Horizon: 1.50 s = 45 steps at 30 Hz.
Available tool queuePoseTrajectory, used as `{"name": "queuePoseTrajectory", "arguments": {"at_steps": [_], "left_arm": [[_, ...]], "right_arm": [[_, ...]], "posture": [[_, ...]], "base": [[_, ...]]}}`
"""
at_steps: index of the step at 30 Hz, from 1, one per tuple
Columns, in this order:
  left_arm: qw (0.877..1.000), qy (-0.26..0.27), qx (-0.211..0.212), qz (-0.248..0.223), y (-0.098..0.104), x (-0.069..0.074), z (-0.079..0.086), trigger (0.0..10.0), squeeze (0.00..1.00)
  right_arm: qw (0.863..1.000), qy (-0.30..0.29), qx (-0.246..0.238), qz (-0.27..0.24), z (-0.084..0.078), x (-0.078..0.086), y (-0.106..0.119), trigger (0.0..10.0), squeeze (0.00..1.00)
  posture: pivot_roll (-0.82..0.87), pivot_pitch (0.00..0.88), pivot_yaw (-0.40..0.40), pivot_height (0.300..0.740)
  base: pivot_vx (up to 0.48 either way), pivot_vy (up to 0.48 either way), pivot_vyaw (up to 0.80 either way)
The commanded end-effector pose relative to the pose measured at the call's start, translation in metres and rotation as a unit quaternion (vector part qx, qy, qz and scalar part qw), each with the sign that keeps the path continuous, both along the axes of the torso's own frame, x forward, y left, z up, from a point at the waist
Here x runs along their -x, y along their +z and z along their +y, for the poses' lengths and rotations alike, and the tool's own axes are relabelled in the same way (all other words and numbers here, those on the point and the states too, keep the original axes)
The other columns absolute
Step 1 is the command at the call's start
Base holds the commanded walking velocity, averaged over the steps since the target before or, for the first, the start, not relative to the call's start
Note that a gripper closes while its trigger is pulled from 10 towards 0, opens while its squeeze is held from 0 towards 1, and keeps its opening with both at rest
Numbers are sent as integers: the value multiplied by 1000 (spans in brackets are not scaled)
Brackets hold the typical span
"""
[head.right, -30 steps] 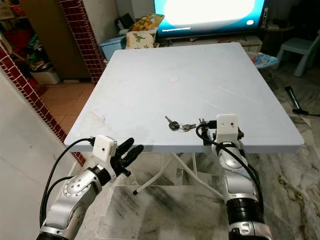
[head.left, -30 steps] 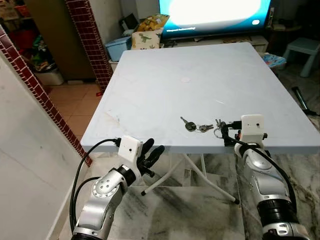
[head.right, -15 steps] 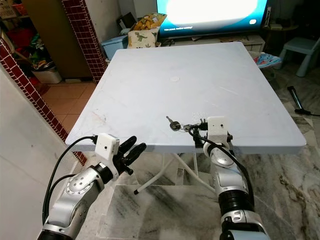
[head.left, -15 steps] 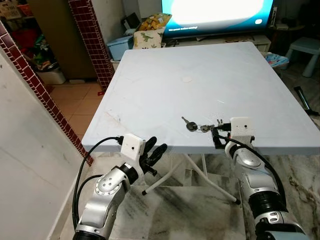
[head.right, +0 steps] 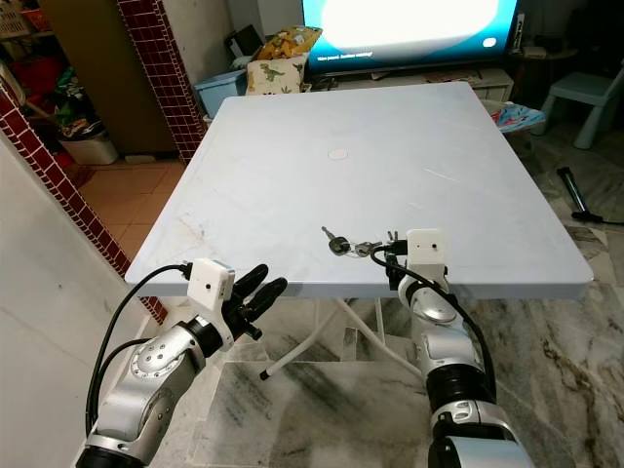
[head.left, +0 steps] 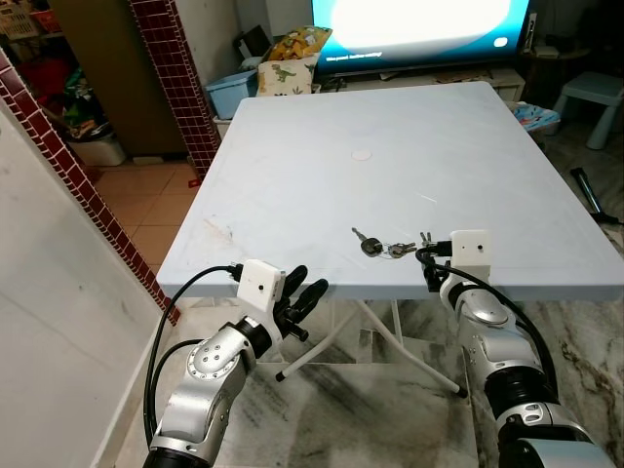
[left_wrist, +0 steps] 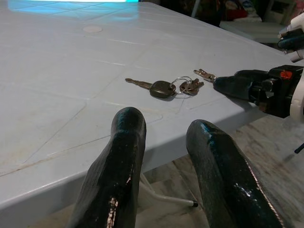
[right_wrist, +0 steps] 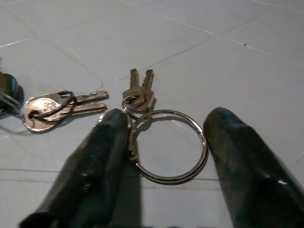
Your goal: Hang keys on a hook
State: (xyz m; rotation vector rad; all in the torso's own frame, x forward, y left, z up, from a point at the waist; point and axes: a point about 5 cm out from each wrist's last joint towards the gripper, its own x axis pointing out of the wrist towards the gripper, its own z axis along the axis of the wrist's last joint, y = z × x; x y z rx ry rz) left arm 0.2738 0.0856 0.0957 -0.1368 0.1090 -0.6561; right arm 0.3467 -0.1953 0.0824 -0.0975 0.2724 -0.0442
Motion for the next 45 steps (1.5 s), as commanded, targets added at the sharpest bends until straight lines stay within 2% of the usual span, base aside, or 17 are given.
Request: {"name": "queuePoseTrajectory", "arguments": {"at_steps": [1, 18, 38, 45], "left_arm": [[1000, 9, -5, 0, 0, -2, 4, 10000, 0], [1000, 12, -9, -2, 0, -4, 4, 10000, 0], [1000, 16, -13, 0, -1, -6, 3, 10000, 0], [1000, 18, -16, 2, -2, -7, 3, 10000, 0]], "right_arm": [[1000, 10, -9, 18, 6, 1, -6, 0, 0], [1000, 10, -9, 13, 10, -2, -6, 0, 0], [1000, -5, -7, 7, 7, -3, -4, 0, 0], [999, -24, 6, -30, -2, -9, 11, 0, 0]], "posture": [[-93, 0, 131, 740], [-92, 0, 130, 740], [-96, 0, 135, 740], [-96, 0, 135, 740]], "base": [[0, 0, 0], [0, 0, 0], [0, 0, 0], [0, 0, 0]]}}
